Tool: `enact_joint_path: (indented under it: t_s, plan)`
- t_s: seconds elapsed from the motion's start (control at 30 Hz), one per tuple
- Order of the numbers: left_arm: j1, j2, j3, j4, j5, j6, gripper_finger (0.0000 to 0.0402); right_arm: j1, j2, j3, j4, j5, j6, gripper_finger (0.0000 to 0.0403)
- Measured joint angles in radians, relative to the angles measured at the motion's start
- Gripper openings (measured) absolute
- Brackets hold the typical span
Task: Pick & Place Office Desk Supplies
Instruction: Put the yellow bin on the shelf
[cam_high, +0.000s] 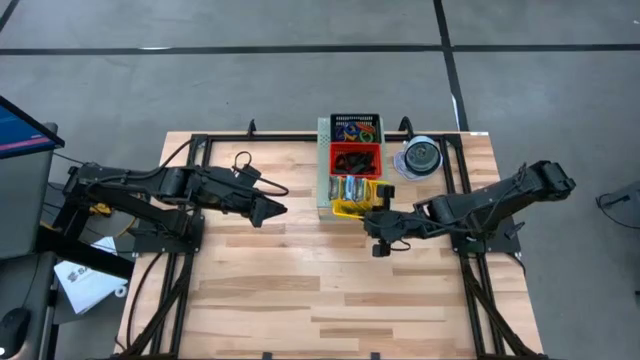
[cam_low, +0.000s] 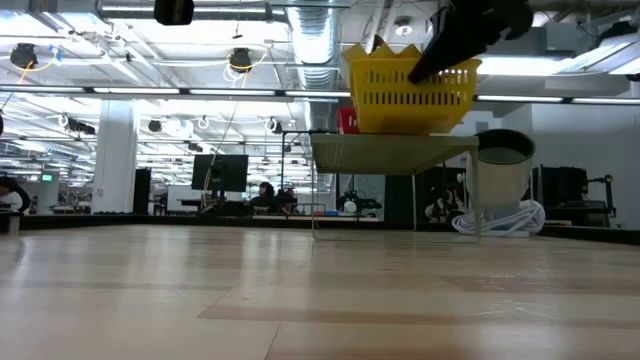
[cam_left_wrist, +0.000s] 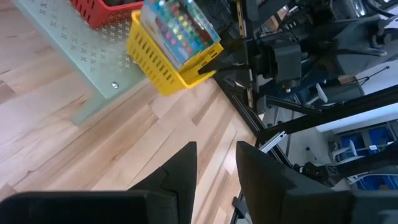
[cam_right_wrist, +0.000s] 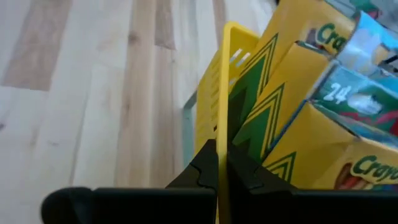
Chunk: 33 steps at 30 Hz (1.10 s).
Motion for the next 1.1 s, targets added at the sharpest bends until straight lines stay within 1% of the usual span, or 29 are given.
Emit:
enact_joint_path:
  t_s: [0.17, 0.47, 0.67, 1.1]
  plan:
    - [0.000, 0.000, 0.000, 0.002, -0.007, 0.000, 0.0106, -0.002, 0.000, -0.005, 0.006, 0.018, -0.002, 0.0000]
    - [0.000, 0.000, 0.000, 0.003, -0.016, -0.006, 0.0106, -0.016, 0.000, -0.005, 0.026, 0.017, -0.061, 0.0000]
    - [0.000, 0.000, 0.000, 0.013, -0.019, -0.008, 0.0105, -0.027, 0.000, -0.033, 0.044, -0.024, -0.088, 0.0000]
    - [0.000, 0.000, 0.000, 0.029, -0.019, -0.025, 0.0105, -0.061, 0.000, -0.073, 0.093, -0.019, -0.117, 0.0000]
